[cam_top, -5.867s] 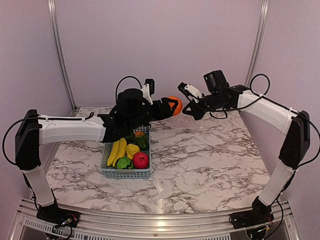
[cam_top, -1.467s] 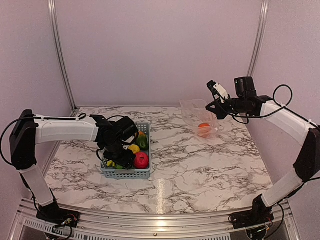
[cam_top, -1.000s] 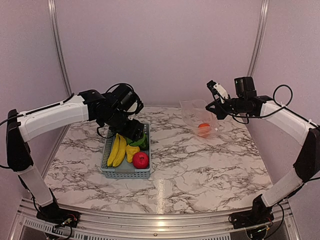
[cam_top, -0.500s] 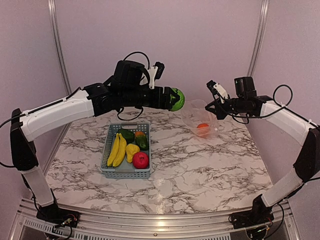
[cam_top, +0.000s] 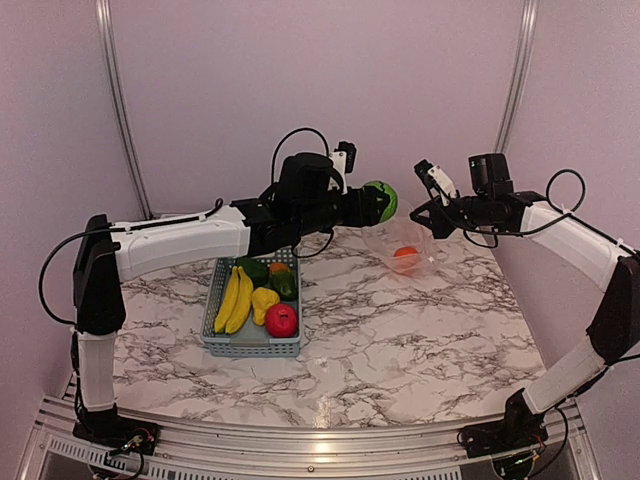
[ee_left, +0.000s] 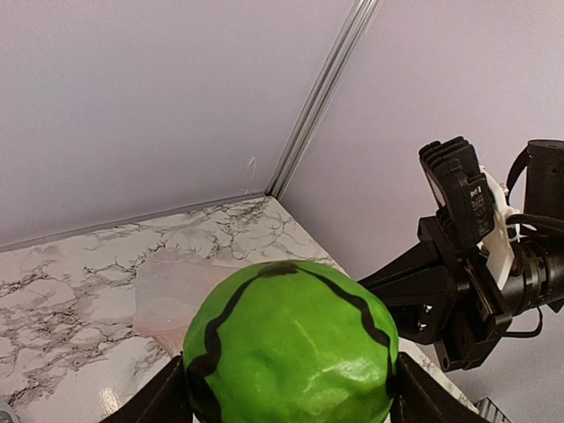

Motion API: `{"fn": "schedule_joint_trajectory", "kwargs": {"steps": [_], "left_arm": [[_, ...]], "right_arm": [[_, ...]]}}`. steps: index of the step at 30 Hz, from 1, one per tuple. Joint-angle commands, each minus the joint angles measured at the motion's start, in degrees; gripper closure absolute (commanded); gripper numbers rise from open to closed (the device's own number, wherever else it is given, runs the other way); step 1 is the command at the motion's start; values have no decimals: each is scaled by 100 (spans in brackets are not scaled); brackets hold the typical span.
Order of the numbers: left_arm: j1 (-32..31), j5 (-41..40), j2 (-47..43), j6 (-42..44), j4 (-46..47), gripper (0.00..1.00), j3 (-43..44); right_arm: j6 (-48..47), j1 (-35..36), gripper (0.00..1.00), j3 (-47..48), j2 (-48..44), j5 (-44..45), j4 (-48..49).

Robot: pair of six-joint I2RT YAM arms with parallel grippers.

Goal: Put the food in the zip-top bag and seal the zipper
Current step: Place the fake fruit in the zipper food storage bag.

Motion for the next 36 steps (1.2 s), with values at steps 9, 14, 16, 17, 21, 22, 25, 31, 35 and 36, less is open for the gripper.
{"fn": "schedule_joint_trajectory", "kwargs": {"steps": [9,14,16,17,21,22,25,31,35,36], "left_arm": [[-265,-1190,758,-237,-421,53,923],[-318,-1463,955,-329,-720,52,1094],[-322,-1483,1005,-360,-727,50,1127],[-323,-1508,1028,-361,-739,49,1172],[-323,-1644,1232,-309,-1035,35,1566],[-323,-1682,1298,-294,-1131,29,1718],[-323,-1717,1443,-228,-1307,16,2112],[-318,-1633,1301,-23,-1241,6,2172],[-318,-1407,1116,46,-1392,5,2272],[-314,-1263,988,90,-1435,5,2254]], "right_arm": [[475,55,100,159,-292,-320,125],[557,56,100,184,-388,-418,135],[572,56,100,174,-416,-452,145],[572,56,100,167,-426,-462,145],[563,56,100,154,-440,-538,134],[563,56,100,147,-440,-547,136],[545,56,100,148,-401,-529,136],[632,26,100,226,-189,-532,115],[681,-45,100,510,51,-557,-75],[598,-49,100,573,106,-563,-154]]}}
